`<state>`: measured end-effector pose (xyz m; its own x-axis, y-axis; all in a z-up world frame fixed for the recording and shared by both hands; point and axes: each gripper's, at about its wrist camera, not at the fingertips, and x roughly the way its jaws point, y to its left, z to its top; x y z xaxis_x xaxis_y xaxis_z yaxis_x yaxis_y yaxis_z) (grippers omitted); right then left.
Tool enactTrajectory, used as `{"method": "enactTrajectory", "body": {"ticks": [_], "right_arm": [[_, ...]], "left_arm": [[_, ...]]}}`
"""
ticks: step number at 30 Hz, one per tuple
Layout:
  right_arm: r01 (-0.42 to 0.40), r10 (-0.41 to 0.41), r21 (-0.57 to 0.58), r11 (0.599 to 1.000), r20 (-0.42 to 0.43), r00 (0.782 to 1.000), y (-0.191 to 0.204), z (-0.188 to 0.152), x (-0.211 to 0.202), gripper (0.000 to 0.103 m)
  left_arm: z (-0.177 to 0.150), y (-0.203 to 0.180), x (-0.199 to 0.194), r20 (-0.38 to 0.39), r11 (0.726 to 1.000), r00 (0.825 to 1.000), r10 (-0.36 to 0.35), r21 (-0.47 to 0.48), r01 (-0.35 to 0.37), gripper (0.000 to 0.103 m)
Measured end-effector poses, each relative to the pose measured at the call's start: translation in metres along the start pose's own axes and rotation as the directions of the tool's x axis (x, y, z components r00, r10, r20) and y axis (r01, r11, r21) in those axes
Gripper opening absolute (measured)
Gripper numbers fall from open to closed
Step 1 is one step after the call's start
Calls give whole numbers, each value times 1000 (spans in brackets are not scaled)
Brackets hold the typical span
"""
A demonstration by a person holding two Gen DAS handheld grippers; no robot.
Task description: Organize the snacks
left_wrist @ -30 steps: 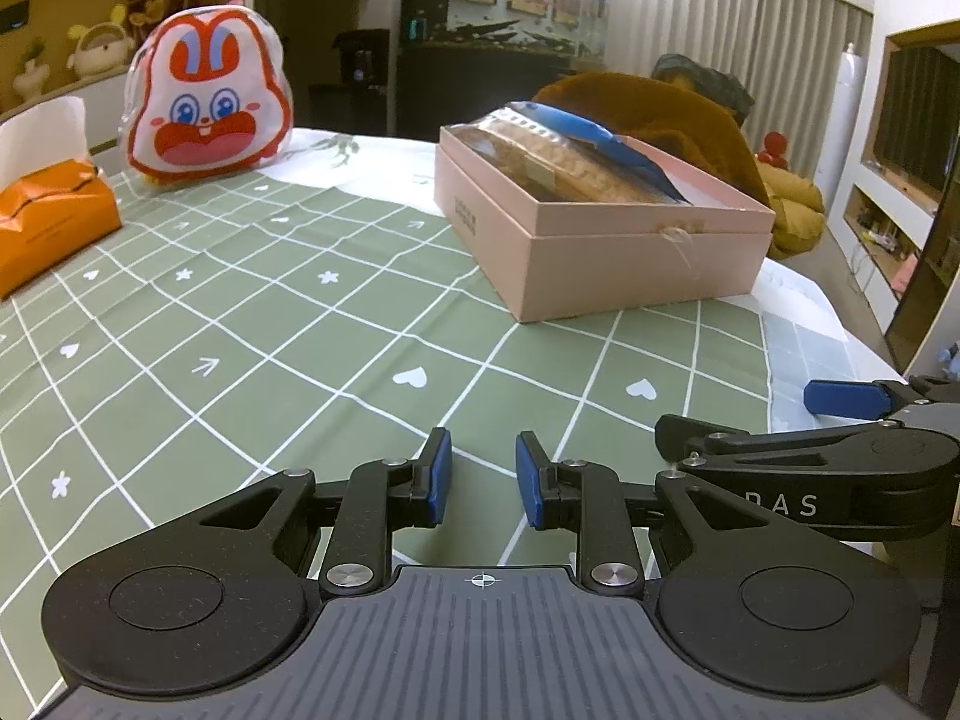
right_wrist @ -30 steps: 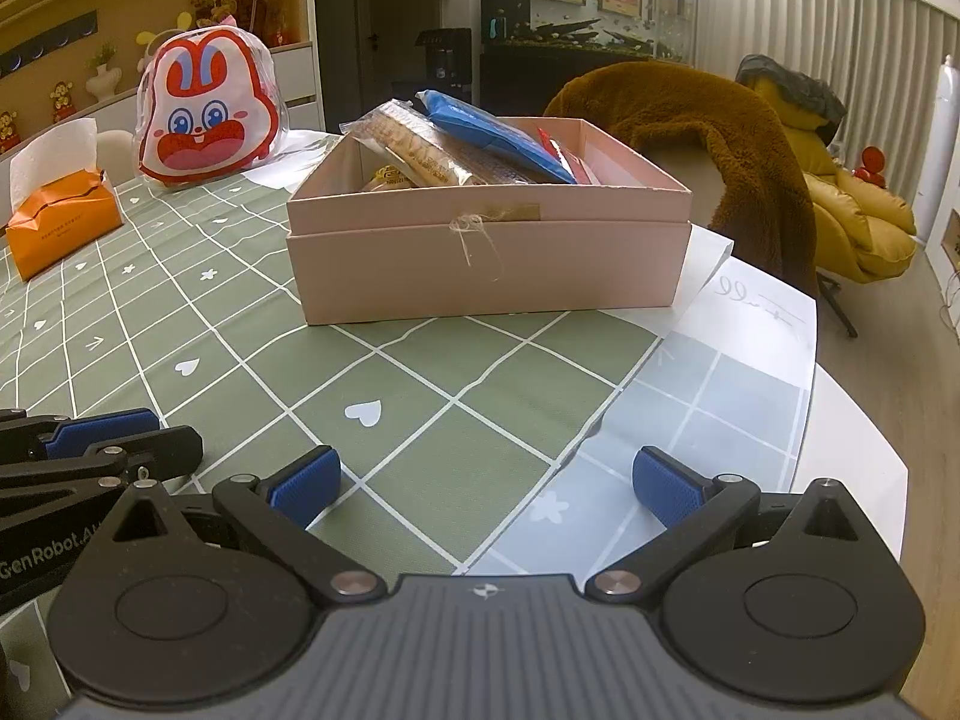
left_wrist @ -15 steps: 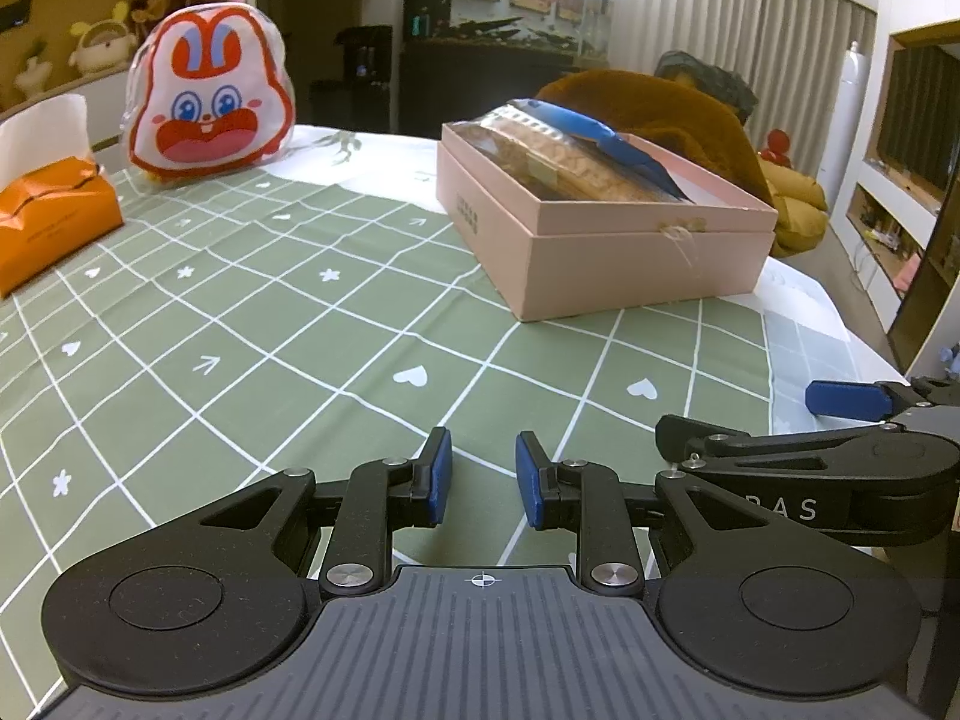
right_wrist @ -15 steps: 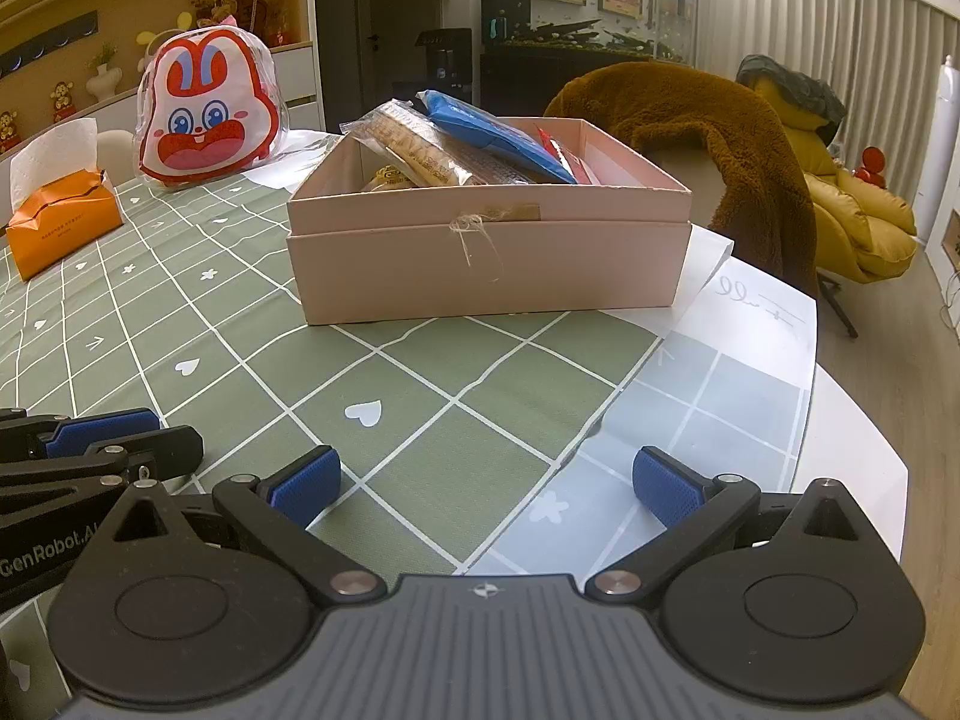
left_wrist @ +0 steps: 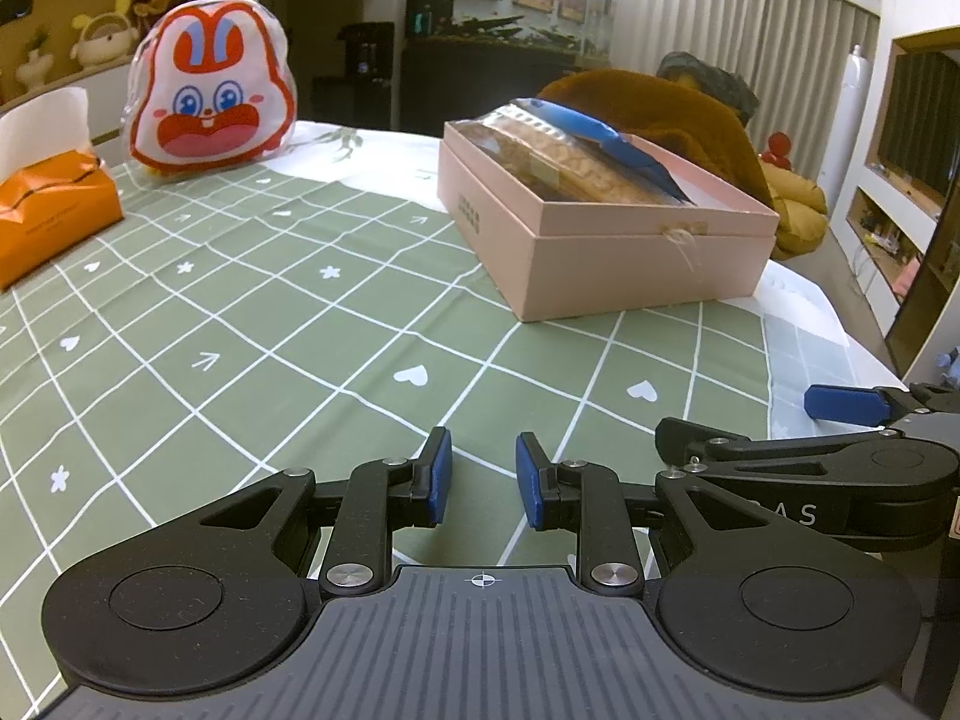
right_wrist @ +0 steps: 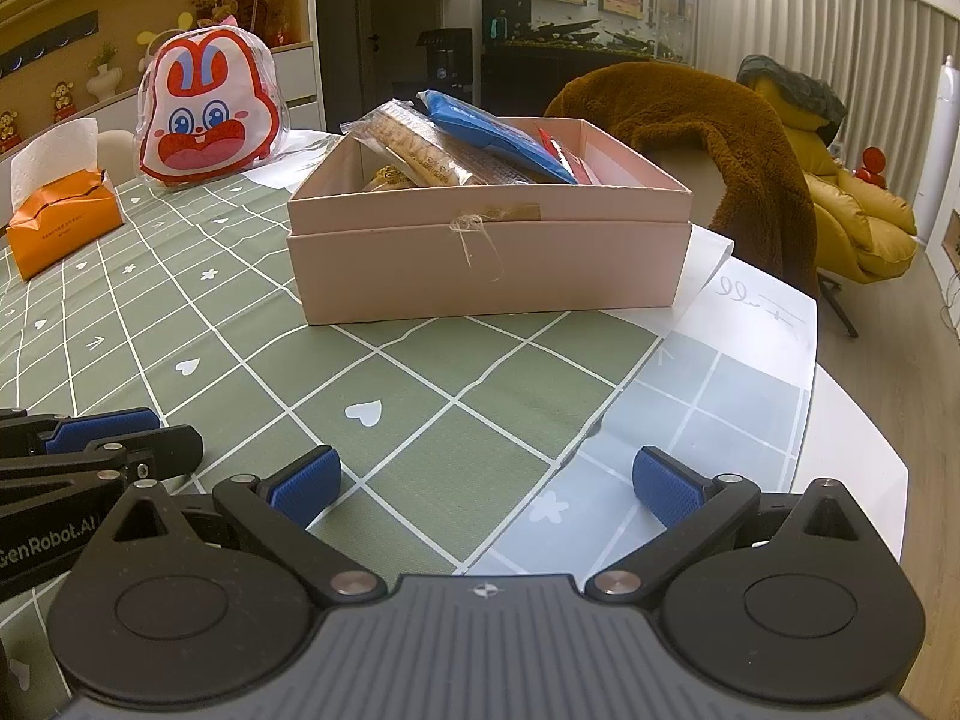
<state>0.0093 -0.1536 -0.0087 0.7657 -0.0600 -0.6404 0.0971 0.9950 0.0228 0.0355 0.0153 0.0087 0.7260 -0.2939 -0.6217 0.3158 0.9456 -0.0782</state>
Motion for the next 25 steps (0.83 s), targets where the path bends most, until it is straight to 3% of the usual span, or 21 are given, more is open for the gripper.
{"method": "enactTrajectory", "body": {"ticks": [25], "right_arm": [[-1,1,1,1000,1,1000,1,0,0,103]], "left_arm": [[0,-3,1,-1,1000,1000,13,15,-13,28]]}}
